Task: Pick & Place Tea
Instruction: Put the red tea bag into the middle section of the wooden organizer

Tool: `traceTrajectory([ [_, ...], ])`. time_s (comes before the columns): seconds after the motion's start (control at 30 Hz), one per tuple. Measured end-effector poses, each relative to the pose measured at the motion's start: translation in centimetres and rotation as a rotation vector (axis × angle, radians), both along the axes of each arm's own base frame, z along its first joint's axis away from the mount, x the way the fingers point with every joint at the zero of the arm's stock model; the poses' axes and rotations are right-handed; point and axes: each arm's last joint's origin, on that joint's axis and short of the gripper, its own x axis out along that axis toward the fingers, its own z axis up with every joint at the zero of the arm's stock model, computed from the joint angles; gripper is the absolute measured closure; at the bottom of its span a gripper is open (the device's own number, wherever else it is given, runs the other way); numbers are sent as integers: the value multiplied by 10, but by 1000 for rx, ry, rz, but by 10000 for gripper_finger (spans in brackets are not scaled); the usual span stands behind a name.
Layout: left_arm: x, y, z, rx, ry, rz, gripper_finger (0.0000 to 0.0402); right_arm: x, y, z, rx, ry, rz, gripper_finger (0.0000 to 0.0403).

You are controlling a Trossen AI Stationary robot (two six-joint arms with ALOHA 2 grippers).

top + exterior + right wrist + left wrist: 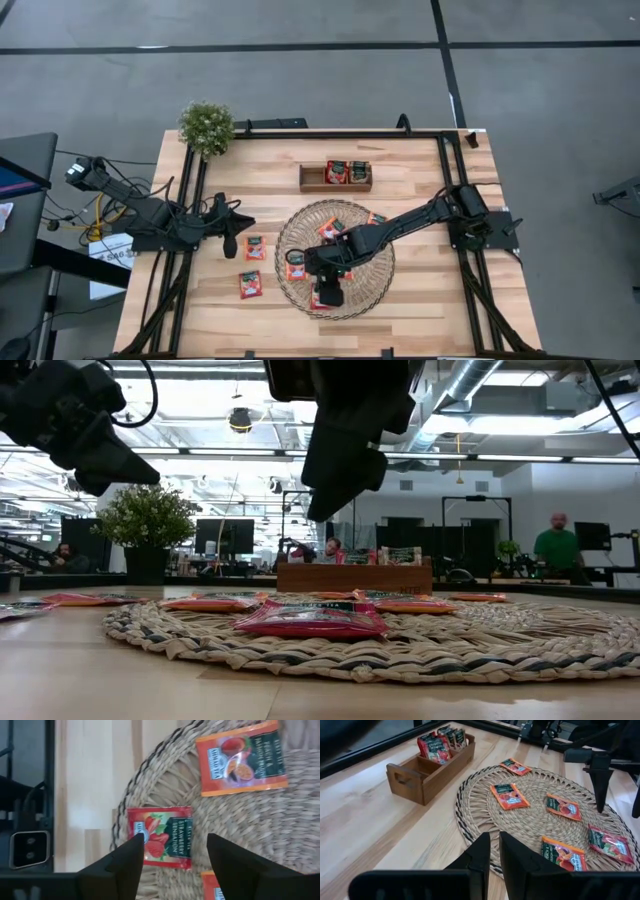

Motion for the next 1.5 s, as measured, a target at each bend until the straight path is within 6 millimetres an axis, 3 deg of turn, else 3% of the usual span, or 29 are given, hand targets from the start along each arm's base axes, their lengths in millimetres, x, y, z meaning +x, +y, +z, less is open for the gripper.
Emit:
traceTrajectory([
  [0.17,0,0,0,2,5,0,369,2,-5,0,-5,-1,-15,189],
  [0.53,-1,0,-3,14,29,0,369,11,-2,-45,39,125,-47,189],
  [0.73,-1,1,-4,14,43,5,369,10,-8,-48,52,166,-58,188],
  [1.5,-2,2,-5,37,57,26,369,1,15,-49,-96,125,-50,241],
])
